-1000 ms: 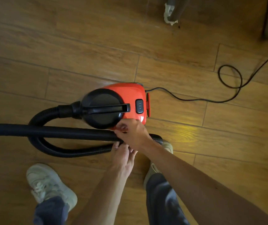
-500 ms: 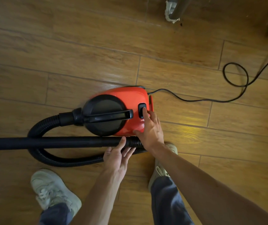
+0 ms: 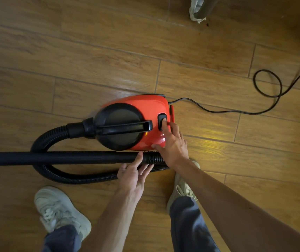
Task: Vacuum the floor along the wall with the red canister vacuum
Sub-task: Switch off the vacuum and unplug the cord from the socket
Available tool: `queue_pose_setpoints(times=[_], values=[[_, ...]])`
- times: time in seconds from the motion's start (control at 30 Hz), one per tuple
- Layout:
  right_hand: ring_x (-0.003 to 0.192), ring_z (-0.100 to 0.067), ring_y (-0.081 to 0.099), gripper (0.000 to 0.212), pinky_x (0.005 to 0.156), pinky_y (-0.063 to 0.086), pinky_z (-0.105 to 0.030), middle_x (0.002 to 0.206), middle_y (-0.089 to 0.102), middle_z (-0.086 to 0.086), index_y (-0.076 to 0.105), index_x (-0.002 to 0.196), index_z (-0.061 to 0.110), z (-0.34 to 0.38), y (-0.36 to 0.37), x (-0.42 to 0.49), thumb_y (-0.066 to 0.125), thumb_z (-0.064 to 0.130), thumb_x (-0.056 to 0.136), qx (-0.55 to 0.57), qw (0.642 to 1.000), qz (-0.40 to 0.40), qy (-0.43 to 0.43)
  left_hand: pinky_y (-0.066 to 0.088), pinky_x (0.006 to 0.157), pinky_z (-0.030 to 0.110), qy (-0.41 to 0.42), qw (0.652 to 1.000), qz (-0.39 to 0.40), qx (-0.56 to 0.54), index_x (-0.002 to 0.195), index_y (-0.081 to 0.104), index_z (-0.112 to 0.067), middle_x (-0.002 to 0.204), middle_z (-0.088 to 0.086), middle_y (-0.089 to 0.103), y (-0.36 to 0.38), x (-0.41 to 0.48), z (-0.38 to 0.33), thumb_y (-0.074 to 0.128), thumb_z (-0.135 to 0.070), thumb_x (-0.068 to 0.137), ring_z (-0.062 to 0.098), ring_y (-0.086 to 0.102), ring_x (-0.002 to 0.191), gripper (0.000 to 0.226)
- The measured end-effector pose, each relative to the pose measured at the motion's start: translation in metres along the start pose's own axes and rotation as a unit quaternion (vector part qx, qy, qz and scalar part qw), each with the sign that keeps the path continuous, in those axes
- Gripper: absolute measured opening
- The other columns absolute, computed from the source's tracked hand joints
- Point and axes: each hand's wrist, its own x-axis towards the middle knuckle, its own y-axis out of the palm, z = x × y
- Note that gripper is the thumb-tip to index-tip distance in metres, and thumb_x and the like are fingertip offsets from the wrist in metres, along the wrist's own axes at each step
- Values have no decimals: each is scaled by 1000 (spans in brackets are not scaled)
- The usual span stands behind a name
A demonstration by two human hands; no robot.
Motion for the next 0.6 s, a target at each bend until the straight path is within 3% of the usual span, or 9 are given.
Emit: queue_pose_setpoints(times=[0.1,0.2,0.3,0.43,0.6], values=[[132,-29,45,70,105,47,-50,147,41,-9,40,152,16,-15,-1,-18,65,31,88,78,994,-18,-71,54,87,55,7,1000,-4,4,138,45,-8,121,22,61,-9,-1,0,70,2,83,43,58,117,60],[114,-24,54,47,96,51,-47,122,56,-5,61,125,16,-24,3,-41,63,24,79,39,983,29,-175,56,85,54,5,1000,-8,2,139,44,-7,114,20,64,-20,-2,3,70,2,82,40,63,106,63],[101,-24,56,38,88,52,-46,105,61,-1,63,111,20,-30,12,-52,72,23,73,6,975,50,-215,56,86,54,3,1000,-6,4,135,50,-6,114,20,67,-27,-6,7,70,1,82,39,66,105,57],[102,-23,55,41,87,51,-41,105,61,-1,64,110,20,-28,16,-52,81,22,73,4,976,51,-214,56,85,53,7,1000,-2,8,131,54,-2,118,21,67,-31,-10,8,69,-1,84,39,65,108,49],[102,-25,56,39,86,52,-41,101,60,-2,65,111,20,-23,20,-47,78,21,74,-9,974,65,-218,54,89,55,1,1000,-4,7,129,53,-1,118,24,66,-34,-7,5,67,1,85,40,64,108,46]])
